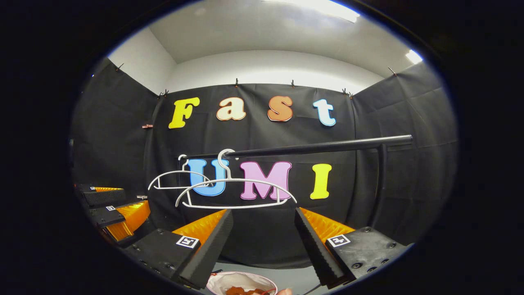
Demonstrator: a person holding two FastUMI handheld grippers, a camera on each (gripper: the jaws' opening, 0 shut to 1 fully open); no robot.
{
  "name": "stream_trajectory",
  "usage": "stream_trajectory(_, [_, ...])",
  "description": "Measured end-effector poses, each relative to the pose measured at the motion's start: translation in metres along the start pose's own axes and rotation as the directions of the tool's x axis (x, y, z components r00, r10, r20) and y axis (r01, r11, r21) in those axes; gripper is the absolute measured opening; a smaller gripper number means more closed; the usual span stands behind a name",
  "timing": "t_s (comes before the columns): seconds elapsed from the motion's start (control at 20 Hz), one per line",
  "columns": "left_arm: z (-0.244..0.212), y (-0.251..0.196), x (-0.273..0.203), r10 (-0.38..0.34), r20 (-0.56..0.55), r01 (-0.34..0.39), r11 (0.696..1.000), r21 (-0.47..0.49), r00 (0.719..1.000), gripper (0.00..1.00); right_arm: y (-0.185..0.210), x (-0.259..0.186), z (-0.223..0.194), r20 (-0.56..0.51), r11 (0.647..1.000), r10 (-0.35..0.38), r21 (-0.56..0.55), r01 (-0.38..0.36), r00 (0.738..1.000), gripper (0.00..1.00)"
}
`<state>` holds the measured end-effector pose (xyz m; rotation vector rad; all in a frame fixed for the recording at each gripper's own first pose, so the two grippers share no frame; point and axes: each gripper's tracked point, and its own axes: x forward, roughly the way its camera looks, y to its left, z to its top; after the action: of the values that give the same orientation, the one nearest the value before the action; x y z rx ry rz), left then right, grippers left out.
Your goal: Grasp the clothes on the hanger with both hands and then place them into the laundry hamper below.
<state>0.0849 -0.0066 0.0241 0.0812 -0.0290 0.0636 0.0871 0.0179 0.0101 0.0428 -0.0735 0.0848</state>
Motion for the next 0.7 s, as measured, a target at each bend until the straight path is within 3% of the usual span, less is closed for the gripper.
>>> stream_trajectory(0.7, [0.0029, 0.0041, -0.0041, -0.004, 0.005, 0.004, 1.000, -0.008, 1.000, 0.93, 0.0052, -0.0036, 0.0016, 0.004, 1.000, 0.000, -0.005, 0.000, 1.000, 0.98])
